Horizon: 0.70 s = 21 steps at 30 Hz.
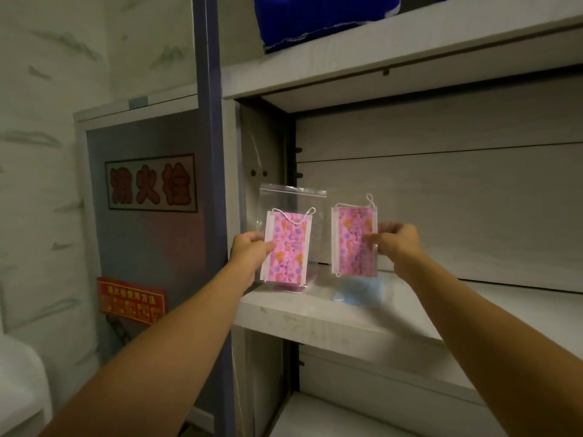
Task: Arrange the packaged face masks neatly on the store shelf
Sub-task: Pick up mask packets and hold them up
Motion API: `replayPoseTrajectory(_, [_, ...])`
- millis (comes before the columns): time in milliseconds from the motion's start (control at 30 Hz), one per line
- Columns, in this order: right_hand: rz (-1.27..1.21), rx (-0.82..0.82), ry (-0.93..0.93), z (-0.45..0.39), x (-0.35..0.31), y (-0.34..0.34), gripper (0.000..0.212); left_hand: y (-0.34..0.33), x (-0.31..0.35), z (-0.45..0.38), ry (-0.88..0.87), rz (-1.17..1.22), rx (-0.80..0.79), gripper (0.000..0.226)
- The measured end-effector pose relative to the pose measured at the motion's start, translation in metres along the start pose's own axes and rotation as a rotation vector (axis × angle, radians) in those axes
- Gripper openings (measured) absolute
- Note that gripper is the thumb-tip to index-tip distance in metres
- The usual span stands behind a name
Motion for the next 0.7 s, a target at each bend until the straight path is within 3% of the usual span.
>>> replayPoseTrajectory(300, [-0.118, 0.102, -0.036, -0.033, 0.015, 0.006, 0.030, -0.029, -0.015, -0.045, 0.070, -0.027, -0.036, 0.015])
replayPoseTrajectory(533, [-0.159, 0.126, -0.072, -0.041, 0.027, 0.014, 0.030, -0.053, -0.043, -0.072, 0.091, -0.352, -0.105, 0.010])
replayPoseTrajectory(700, [-0.103, 0.105, -0.012, -0.047, 0.016, 0.020, 0.030, -0.068, -0.043, -0.070, 0.034, -0.699, -0.180, 0.020])
Point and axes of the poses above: each hand's wrist, its own z-axis away from the middle knuckle, its own y-axis out of the back of the hand, x = y × z, the point moved 7 cm from there along -z, towards the middle knuckle, and after that the axes turned 5 degrees about y, right-handed, at the moved point
